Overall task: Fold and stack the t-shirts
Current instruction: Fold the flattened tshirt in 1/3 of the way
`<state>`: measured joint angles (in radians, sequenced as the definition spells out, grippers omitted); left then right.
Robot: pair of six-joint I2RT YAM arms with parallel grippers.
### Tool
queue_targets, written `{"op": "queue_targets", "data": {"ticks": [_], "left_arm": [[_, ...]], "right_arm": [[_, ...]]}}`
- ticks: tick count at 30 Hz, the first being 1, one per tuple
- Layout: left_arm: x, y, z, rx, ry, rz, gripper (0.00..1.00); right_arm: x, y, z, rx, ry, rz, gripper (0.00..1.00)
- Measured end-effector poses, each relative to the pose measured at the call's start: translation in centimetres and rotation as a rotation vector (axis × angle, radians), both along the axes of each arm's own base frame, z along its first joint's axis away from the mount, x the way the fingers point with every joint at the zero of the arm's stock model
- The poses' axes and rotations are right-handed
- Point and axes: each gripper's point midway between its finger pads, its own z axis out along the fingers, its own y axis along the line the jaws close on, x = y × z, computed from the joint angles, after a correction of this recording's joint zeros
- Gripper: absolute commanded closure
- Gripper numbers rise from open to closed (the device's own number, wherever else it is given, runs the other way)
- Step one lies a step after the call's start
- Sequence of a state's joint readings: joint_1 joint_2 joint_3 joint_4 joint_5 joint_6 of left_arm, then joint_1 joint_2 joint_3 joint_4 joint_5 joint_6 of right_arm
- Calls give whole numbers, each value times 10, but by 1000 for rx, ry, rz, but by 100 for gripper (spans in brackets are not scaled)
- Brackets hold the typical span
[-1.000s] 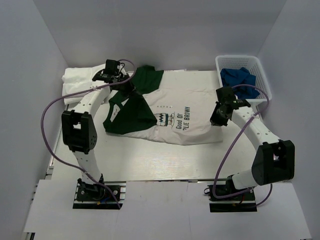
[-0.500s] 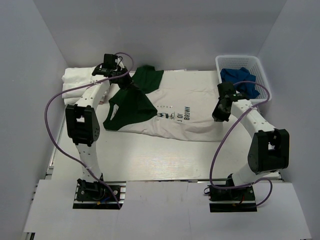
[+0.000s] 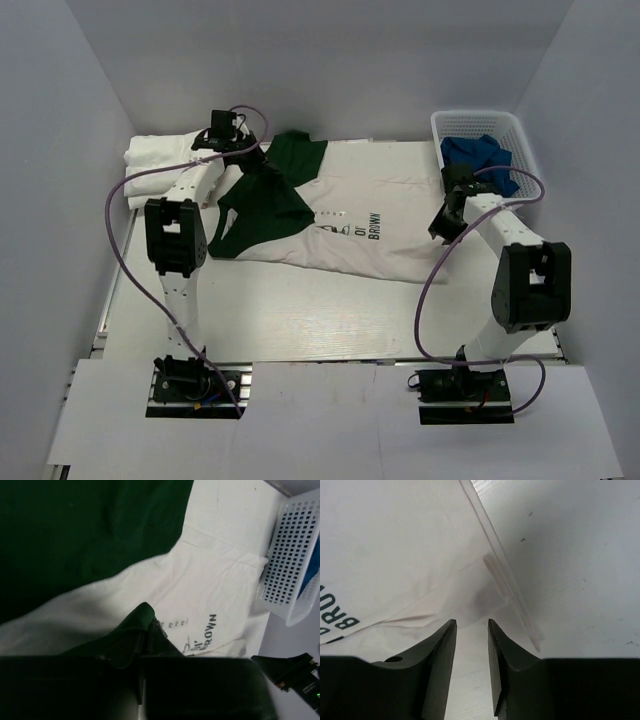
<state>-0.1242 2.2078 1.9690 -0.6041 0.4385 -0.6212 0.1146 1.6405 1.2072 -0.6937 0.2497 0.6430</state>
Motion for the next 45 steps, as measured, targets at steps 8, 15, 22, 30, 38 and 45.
{"op": "queue_targets", "data": {"ticks": [8,15,22,30,38,45], "left_arm": [[33,-1,-19,-32,-27,-33,0],[-57,20,-38,61,103,-28,0],[-127,29,-62,87,174,-24,0],[-148,41,-108,99,261,28,0],[-253,66,-111,176,347,161,0],[-363,81,-99,212,500,243,0]], "right_arm": [[13,7,8,15,-36,62,10],[-21,47,23,143,-169,237,10],[-31,72,-20,213,-98,347,10],[-40,67,-57,194,-42,342,10],[-89,56,-59,191,-44,314,10],[-160,60,-50,244,22,373,10]]}}
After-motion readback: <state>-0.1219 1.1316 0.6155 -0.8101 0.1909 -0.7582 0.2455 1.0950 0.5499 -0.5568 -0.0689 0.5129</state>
